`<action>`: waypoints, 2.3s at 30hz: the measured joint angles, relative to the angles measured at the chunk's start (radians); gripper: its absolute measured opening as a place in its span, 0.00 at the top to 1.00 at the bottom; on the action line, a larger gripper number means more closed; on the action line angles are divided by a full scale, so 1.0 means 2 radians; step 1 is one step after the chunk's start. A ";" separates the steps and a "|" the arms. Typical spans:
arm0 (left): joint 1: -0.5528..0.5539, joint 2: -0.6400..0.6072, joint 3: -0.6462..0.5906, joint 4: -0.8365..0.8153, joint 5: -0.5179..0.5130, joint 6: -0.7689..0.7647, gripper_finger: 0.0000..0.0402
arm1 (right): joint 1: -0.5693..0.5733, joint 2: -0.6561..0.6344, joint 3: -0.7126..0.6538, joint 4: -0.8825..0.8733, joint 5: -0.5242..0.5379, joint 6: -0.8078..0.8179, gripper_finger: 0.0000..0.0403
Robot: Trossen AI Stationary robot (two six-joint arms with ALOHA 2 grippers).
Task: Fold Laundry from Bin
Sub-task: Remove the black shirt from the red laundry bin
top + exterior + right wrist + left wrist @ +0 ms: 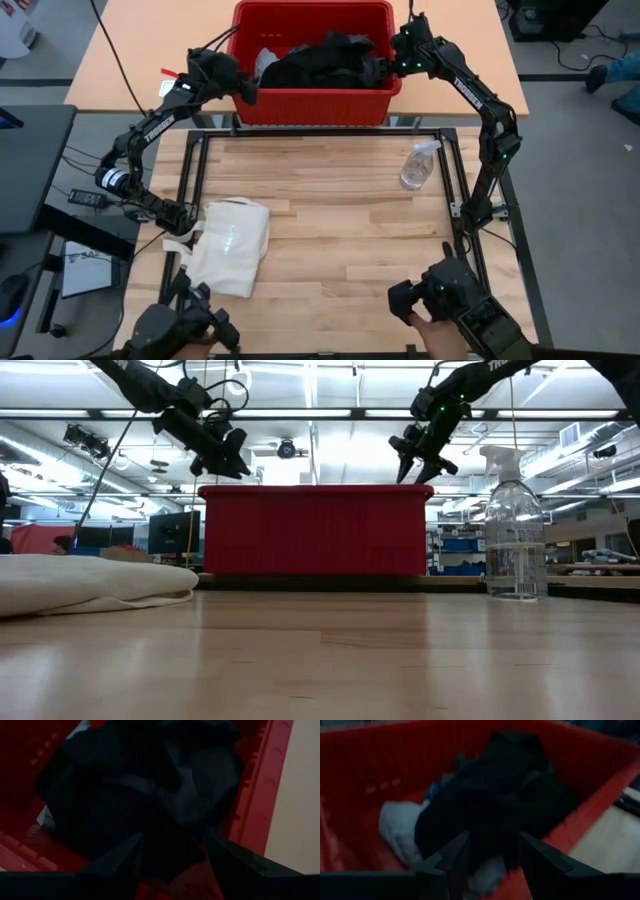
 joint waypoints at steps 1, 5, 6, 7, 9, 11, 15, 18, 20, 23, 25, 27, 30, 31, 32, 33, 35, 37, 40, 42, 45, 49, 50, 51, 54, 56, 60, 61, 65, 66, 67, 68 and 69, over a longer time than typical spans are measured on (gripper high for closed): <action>0.000 0.006 0.000 0.008 0.000 -0.004 0.58 | 0.003 0.000 0.000 0.000 0.000 0.000 0.44; -0.001 0.030 0.000 0.021 0.000 -0.013 0.58 | 0.018 0.000 0.000 -0.003 0.007 0.000 0.44; -0.001 0.036 0.000 0.019 0.000 -0.015 0.58 | 0.020 0.000 0.000 -0.005 0.007 -0.001 0.44; -0.001 0.041 0.000 0.013 -0.001 -0.013 0.58 | 0.022 0.000 0.000 -0.009 0.007 -0.001 0.44; -0.002 0.046 0.002 0.001 -0.002 -0.010 0.58 | 0.027 0.000 0.000 -0.025 0.009 -0.002 0.44; -0.002 0.047 0.004 -0.015 0.000 -0.009 0.59 | 0.031 0.000 0.000 -0.046 0.014 -0.007 0.44; -0.008 0.046 0.005 -0.040 0.000 -0.011 0.59 | 0.041 0.000 0.000 -0.089 0.032 -0.020 0.44; -0.017 0.037 0.003 -0.072 0.004 -0.019 0.59 | 0.049 0.000 0.001 -0.112 0.040 -0.021 0.44; -0.029 0.032 0.002 -0.093 0.003 -0.022 0.59 | 0.055 0.000 0.001 -0.127 0.040 -0.020 0.44; -0.044 0.019 0.001 -0.129 0.001 -0.019 0.59 | 0.066 0.000 0.001 -0.150 0.041 -0.020 0.44; -0.054 0.013 0.000 -0.155 -0.006 -0.020 0.59 | 0.075 0.000 0.000 -0.164 0.040 -0.018 0.44; -0.059 0.010 0.001 -0.179 -0.008 -0.021 0.59 | 0.082 0.001 0.000 -0.177 0.038 -0.015 0.44; -0.063 0.006 0.002 -0.214 0.000 -0.021 0.59 | 0.092 0.000 0.000 -0.201 0.037 -0.014 0.44; -0.066 0.006 0.002 -0.226 0.000 -0.022 0.59 | 0.096 0.001 0.000 -0.208 0.039 -0.014 0.44; -0.071 0.006 0.002 -0.234 -0.001 -0.022 0.59 | 0.100 0.001 0.000 -0.210 0.039 -0.012 0.44; -0.075 0.005 0.002 -0.240 -0.002 -0.022 0.59 | 0.103 0.002 -0.001 -0.210 0.039 -0.008 0.44; -0.082 0.002 0.001 -0.244 -0.002 -0.023 0.59 | 0.108 0.001 -0.001 -0.203 0.040 -0.005 0.44; -0.090 -0.002 0.000 -0.241 -0.002 -0.029 0.59 | 0.111 0.001 -0.001 -0.179 0.043 -0.005 0.44; -0.096 -0.012 -0.002 -0.233 -0.004 -0.038 0.59 | 0.112 0.001 -0.001 -0.137 0.045 -0.006 0.44; -0.096 -0.018 -0.003 -0.228 -0.004 -0.039 0.59 | 0.109 0.001 -0.001 -0.101 0.050 -0.018 0.44; -0.096 -0.027 -0.004 -0.221 -0.008 -0.041 0.59 | 0.105 0.001 -0.001 -0.027 0.044 -0.053 0.44; -0.097 -0.041 -0.004 -0.195 -0.008 -0.039 0.59 | 0.106 0.010 -0.002 0.102 -0.004 -0.150 0.44; -0.096 -0.044 -0.003 -0.185 -0.011 -0.039 0.59 | 0.111 0.014 -0.005 0.136 -0.018 -0.183 0.44; -0.096 -0.047 -0.003 -0.176 -0.013 -0.039 0.59 | 0.115 0.018 -0.010 0.162 -0.030 -0.213 0.44; -0.096 -0.057 -0.003 -0.167 -0.014 -0.036 0.59 | 0.123 0.039 -0.014 0.194 -0.045 -0.263 0.44; -0.097 -0.062 -0.003 -0.164 -0.014 -0.035 0.59 | 0.128 0.055 -0.015 0.193 -0.029 -0.282 0.44; -0.097 -0.069 -0.003 -0.168 -0.015 -0.035 0.59 | 0.129 0.086 -0.015 0.195 0.018 -0.324 0.44; -0.098 -0.070 -0.003 -0.168 -0.015 -0.035 0.59 | 0.129 0.093 -0.014 0.200 0.025 -0.334 0.44; -0.100 -0.070 -0.002 -0.169 -0.015 -0.034 0.59 | 0.128 0.120 -0.014 0.208 0.061 -0.359 0.44; -0.100 -0.070 -0.002 -0.169 -0.015 -0.032 0.59 | 0.127 0.124 -0.014 0.211 0.068 -0.368 0.44; -0.100 -0.070 -0.002 -0.171 -0.015 -0.028 0.59 | 0.126 0.129 -0.014 0.217 0.071 -0.374 0.44; -0.099 -0.071 -0.002 -0.173 -0.015 -0.023 0.59 | 0.126 0.134 -0.010 0.219 0.077 -0.378 0.44; -0.099 -0.071 -0.002 -0.175 -0.016 -0.021 0.59 | 0.125 0.139 -0.006 0.221 0.082 -0.379 0.44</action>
